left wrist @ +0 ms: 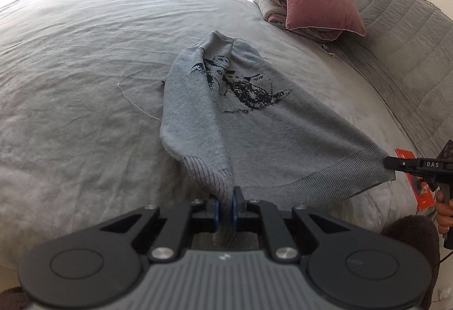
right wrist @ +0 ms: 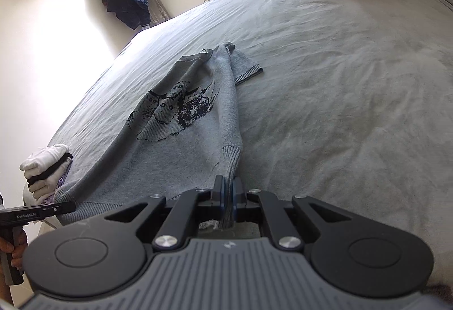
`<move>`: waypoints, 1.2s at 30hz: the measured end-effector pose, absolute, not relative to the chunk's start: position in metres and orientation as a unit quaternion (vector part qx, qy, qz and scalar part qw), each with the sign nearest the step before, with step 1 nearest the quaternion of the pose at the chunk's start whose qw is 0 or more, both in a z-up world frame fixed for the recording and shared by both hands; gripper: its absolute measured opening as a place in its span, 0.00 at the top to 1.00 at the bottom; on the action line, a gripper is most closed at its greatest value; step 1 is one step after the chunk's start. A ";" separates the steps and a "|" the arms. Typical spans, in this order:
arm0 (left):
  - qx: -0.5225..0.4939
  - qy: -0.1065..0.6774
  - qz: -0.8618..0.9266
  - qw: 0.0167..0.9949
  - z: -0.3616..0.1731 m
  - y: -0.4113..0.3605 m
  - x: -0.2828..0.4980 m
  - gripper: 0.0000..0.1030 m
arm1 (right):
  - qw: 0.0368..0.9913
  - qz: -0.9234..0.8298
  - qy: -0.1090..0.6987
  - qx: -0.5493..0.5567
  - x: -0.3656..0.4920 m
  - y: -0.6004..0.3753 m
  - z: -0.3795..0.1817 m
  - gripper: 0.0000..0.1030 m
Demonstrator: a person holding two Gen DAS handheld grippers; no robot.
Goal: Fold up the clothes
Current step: 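Pull the sweater hem with both grippers to straighten it flat, then open both grippers and release the sweater hem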
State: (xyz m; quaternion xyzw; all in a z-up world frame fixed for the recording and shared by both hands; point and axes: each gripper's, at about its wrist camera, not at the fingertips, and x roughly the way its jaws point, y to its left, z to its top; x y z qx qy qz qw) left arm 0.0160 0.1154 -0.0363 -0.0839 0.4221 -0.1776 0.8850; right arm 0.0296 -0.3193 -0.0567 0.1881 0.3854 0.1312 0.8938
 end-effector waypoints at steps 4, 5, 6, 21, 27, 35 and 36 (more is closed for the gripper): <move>-0.077 0.433 -0.188 0.878 -0.046 0.113 0.006 0.92 | 0.891 0.130 0.393 0.185 0.019 -0.325 -0.061 0.95; -0.076 0.438 -0.189 0.876 -0.050 0.112 0.006 0.92 | 0.890 0.129 0.397 0.183 0.018 -0.326 -0.063 0.95; -0.073 0.445 -0.187 0.873 -0.056 0.111 0.007 0.92 | 0.889 0.127 0.401 0.181 0.017 -0.327 -0.066 0.95; -0.079 0.502 -0.170 0.844 -0.113 0.115 0.027 0.90 | 0.862 0.093 0.471 0.164 0.040 -0.324 -0.119 0.94; -0.111 0.507 -0.199 0.831 -0.104 0.127 0.034 0.68 | 0.853 0.090 0.485 0.169 0.049 -0.327 -0.123 0.86; -0.160 0.481 -0.210 0.836 -0.085 0.148 0.066 0.52 | 0.860 0.088 0.477 0.157 0.078 -0.326 -0.105 0.56; -0.162 0.478 -0.205 0.838 -0.084 0.150 0.072 0.52 | 0.862 0.088 0.474 0.155 0.085 -0.324 -0.103 0.56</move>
